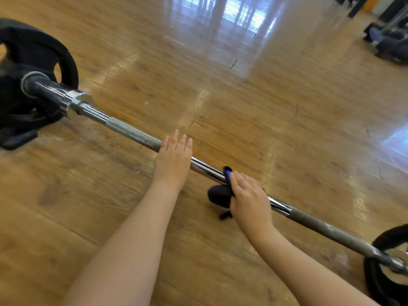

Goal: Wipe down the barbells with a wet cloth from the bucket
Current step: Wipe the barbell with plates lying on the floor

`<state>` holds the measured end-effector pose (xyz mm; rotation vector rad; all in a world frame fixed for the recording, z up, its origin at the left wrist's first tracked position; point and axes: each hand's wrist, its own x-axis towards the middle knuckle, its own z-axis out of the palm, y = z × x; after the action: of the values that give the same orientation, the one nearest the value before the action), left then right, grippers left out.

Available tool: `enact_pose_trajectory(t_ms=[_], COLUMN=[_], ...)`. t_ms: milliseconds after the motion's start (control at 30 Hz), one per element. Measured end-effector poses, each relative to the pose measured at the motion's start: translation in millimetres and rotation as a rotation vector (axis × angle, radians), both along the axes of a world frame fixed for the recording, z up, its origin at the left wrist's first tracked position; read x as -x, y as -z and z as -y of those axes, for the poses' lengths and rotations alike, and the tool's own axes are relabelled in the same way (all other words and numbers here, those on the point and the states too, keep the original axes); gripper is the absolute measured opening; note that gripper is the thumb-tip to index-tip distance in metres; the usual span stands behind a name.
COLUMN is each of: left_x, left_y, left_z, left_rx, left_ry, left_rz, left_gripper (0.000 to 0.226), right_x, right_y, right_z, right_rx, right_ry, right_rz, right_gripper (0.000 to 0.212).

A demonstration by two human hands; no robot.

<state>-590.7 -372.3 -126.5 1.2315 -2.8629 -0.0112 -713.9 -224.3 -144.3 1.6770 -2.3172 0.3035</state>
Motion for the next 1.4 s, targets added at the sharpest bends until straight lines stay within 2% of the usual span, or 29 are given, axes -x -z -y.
enact_pose_trajectory(t_ms=[100, 200, 367, 467, 533, 600, 700, 900, 1000, 1067, 1200, 1400], left_x=[-1.0, -0.4, 2.2, 2.6, 1.9, 0.7, 0.3, -0.9, -0.6, -0.6, 0.1, -0.6], left_y=[-2.7, -3.8, -0.5, 0.9, 1.9, 2.4, 1.5, -2.3, -2.3, -1.0, 1.8, 1.6], left_z=[-0.6, -0.1, 1.3, 2.1, 2.2, 1.1, -0.6, -0.7, 0.7, 1.0, -0.2, -1.2], left_rx=[-0.004, -0.001, -0.014, -0.010, -0.007, -0.005, -0.009, 0.005, -0.001, 0.000, 0.021, 0.026], left_ry=[0.017, 0.016, -0.001, -0.012, -0.011, -0.011, -0.010, 0.016, 0.021, 0.019, 0.007, 0.020], left_rz=[0.002, 0.007, 0.007, -0.011, -0.018, -0.013, -0.019, -0.002, -0.006, -0.007, -0.025, -0.020], left_gripper=[0.064, 0.061, 0.055, 0.052, 0.051, 0.055, 0.064, 0.062, 0.063, 0.063, 0.064, 0.060], right_x=[14.4, 7.1, -34.2, -62.3, -62.5, -46.6, -16.4, 31.4, 38.5, 36.2, 25.2, -8.9], right_y=[-0.8, 0.2, -3.1, -6.1, -7.4, -6.9, -8.5, -7.8, -6.7, -6.1, -3.8, 0.0], right_z=[-35.2, -34.8, 33.3, 74.5, 79.5, 63.5, 23.7, -67.0, -82.0, -76.5, -50.3, 20.0], right_rx=[0.008, 0.002, -0.011, -0.007, -0.011, -0.018, -0.017, 0.016, 0.005, 0.003, 0.011, 0.030], right_ry=[0.065, 0.129, 0.012, -0.004, 0.000, -0.022, -0.009, 0.122, 0.202, 0.213, 0.186, 0.049], right_rz=[-0.029, -0.017, 0.020, 0.047, 0.082, 0.088, 0.045, -0.037, -0.010, -0.017, -0.047, -0.076], right_gripper=[0.044, 0.038, 0.052, 0.035, 0.031, 0.031, 0.045, 0.045, 0.043, 0.039, 0.047, 0.041])
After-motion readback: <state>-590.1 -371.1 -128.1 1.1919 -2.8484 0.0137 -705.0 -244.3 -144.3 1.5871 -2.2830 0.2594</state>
